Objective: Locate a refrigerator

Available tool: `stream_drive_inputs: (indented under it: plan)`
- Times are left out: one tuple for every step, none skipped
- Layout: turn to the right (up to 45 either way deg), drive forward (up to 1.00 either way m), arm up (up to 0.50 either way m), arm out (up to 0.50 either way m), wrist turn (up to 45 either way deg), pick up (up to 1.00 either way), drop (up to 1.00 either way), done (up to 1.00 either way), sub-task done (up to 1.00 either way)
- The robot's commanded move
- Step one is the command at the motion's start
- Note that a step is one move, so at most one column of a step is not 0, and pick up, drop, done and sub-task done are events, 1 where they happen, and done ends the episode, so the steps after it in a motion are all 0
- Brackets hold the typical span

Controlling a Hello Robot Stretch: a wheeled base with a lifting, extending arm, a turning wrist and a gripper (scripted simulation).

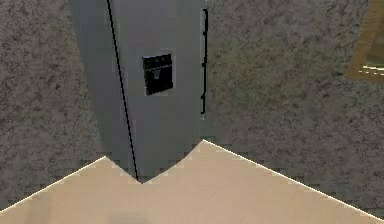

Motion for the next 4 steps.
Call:
stream_drive_inputs:
  plan:
    - [0.0,0.15,0.0,0.0,0.0,0.0,0.0,0.0,0.0]
    - [-12.0,0.0,0.0,0.0,0.0,0.0,0.0,0.0,0.0]
    - [0.0,0.55,0.0,0.0,0.0,0.0,0.0,0.0,0.0]
    - [0.0,0.0,0.0,0.0,0.0,0.0,0.0,1.0,0.0]
